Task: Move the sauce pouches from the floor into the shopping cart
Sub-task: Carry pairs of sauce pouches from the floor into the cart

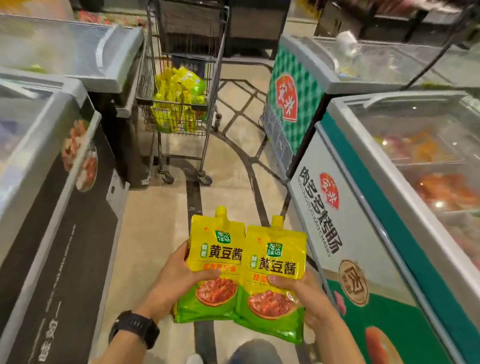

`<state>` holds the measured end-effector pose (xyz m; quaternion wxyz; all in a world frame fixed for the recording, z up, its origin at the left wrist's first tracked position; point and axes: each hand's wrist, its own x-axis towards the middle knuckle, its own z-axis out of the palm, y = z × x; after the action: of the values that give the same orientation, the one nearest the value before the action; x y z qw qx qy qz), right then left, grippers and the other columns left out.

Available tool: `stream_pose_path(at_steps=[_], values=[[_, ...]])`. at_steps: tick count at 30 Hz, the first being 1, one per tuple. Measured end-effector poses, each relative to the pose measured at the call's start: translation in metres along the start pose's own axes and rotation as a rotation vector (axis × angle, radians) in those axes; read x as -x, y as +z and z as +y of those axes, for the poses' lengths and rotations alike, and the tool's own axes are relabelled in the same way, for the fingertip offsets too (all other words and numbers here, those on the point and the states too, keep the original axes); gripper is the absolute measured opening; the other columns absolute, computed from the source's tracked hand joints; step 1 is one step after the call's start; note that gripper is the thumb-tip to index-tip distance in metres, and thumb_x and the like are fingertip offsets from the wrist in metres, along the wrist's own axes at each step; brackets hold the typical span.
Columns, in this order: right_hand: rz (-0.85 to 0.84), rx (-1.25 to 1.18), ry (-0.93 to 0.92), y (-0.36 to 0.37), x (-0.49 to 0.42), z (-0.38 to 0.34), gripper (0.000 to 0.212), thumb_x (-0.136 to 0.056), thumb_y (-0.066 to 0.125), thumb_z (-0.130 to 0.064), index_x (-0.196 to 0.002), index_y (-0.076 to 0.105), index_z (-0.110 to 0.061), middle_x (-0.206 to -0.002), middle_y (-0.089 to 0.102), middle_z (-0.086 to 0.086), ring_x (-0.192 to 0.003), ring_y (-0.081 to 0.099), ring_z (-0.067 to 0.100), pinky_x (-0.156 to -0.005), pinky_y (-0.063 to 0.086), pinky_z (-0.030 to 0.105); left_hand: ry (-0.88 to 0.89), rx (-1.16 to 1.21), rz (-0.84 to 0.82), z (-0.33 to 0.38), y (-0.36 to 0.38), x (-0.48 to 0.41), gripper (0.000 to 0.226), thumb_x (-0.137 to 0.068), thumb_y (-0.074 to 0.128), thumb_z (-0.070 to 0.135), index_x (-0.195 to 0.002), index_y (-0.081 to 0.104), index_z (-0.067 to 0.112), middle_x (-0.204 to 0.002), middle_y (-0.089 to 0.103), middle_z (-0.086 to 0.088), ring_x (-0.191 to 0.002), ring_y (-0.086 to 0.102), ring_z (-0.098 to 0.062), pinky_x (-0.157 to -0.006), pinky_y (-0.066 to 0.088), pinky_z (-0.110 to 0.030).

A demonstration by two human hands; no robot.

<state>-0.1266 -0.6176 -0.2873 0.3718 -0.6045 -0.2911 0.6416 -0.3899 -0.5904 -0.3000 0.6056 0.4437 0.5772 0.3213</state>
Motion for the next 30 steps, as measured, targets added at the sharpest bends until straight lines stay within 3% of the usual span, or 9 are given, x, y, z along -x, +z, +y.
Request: stream_pose_path(at_steps=[8, 10, 15, 18, 21, 22, 25, 28, 30], values=[[-0.003, -0.02, 0.008, -0.007, -0.17, -0.088, 0.061, -0.044, 0.094, -0.008, -0.1, 0.069, -0.008, -0.094, 0.077, 0.013, -0.084, 0.074, 0.027, -0.076, 0.055, 0.036, -0.004, 0.035, 0.039, 0.056, -0.014, -0.177, 0.061, -0.067, 0.085, -0.005, -0.12, 0.06, 0.011, -0.101, 0.079, 0.001, -0.089, 0.076, -0.014, -0.068, 0.056, -0.019], [-0.058, 0.004, 0.006, -0.006, -0.221, -0.117, 0.081, -0.032, 0.098, -0.02, -0.106, 0.068, -0.008, -0.094, 0.078, 0.009, -0.086, 0.074, 0.025, -0.083, 0.055, 0.04, -0.019, 0.014, 0.078, 0.07, -0.019, -0.221, 0.058, -0.067, 0.086, -0.004, -0.117, 0.061, 0.013, -0.098, 0.079, -0.001, -0.084, 0.076, -0.009, -0.065, 0.054, -0.015], [-0.127, 0.058, 0.059, 0.011, -0.333, -0.189, 0.068, -0.052, 0.092, -0.006, -0.112, 0.062, -0.013, -0.096, 0.077, 0.003, -0.087, 0.072, 0.015, -0.071, 0.052, 0.025, -0.048, -0.007, 0.186, 0.114, -0.046, -0.309, 0.056, -0.067, 0.088, 0.003, -0.116, 0.064, 0.015, -0.093, 0.08, 0.006, -0.08, 0.074, -0.002, -0.062, 0.05, -0.008], [-0.173, 0.087, 0.07, 0.026, -0.398, -0.222, 0.101, -0.033, 0.098, -0.029, -0.124, 0.058, -0.013, -0.111, 0.073, 0.004, -0.104, 0.067, 0.02, -0.084, 0.051, 0.031, -0.061, -0.001, 0.259, 0.132, -0.07, -0.359, 0.066, -0.058, 0.095, 0.017, -0.117, 0.064, 0.015, -0.094, 0.079, 0.008, -0.082, 0.074, -0.004, -0.068, 0.054, -0.014], [-0.194, 0.092, 0.091, 0.051, -0.457, -0.259, 0.07, -0.057, 0.092, -0.009, -0.118, 0.059, -0.009, -0.101, 0.074, 0.006, -0.095, 0.068, 0.018, -0.072, 0.049, 0.026, -0.078, 0.037, 0.314, 0.152, -0.095, -0.413, 0.082, -0.042, 0.101, 0.035, -0.114, 0.065, 0.019, -0.091, 0.08, 0.008, -0.083, 0.075, -0.008, -0.08, 0.055, -0.031], [-0.223, 0.112, 0.093, 0.058, -0.475, -0.27, 0.061, -0.061, 0.088, -0.002, -0.116, 0.061, -0.008, -0.097, 0.075, 0.007, -0.092, 0.069, 0.02, -0.07, 0.049, 0.025, -0.081, 0.045, 0.34, 0.157, -0.102, -0.432, 0.073, -0.047, 0.1, 0.024, -0.111, 0.065, 0.02, -0.087, 0.08, 0.01, -0.079, 0.075, -0.005, -0.08, 0.055, -0.03], [-0.235, 0.178, 0.073, 0.076, -0.536, -0.305, 0.073, -0.049, 0.092, -0.009, -0.116, 0.064, -0.006, -0.099, 0.077, 0.008, -0.095, 0.073, 0.023, -0.076, 0.055, 0.028, -0.067, 0.095, 0.399, 0.176, -0.122, -0.498, 0.061, -0.054, 0.096, 0.007, -0.106, 0.066, 0.013, -0.079, 0.079, 0.01, -0.069, 0.073, 0.0, -0.062, 0.053, -0.014], [-0.22, 0.192, 0.051, 0.089, -0.589, -0.345, 0.062, -0.051, 0.089, -0.004, -0.11, 0.067, -0.005, -0.095, 0.078, 0.008, -0.089, 0.074, 0.02, -0.069, 0.056, 0.024, -0.043, 0.18, 0.391, 0.193, -0.145, -0.565, 0.082, -0.039, 0.099, 0.036, -0.11, 0.067, 0.01, -0.087, 0.08, 0.004, -0.076, 0.075, -0.007, -0.065, 0.054, -0.019], [-0.198, 0.197, 0.012, 0.095, -0.621, -0.381, 0.058, -0.053, 0.089, 0.004, -0.106, 0.068, -0.006, -0.091, 0.078, 0.008, -0.081, 0.075, 0.015, -0.062, 0.055, 0.019, -0.039, 0.166, 0.428, 0.218, -0.155, -0.604, 0.079, -0.038, 0.1, 0.042, -0.105, 0.066, 0.018, -0.081, 0.079, 0.012, -0.074, 0.074, -0.001, -0.067, 0.052, -0.021]])
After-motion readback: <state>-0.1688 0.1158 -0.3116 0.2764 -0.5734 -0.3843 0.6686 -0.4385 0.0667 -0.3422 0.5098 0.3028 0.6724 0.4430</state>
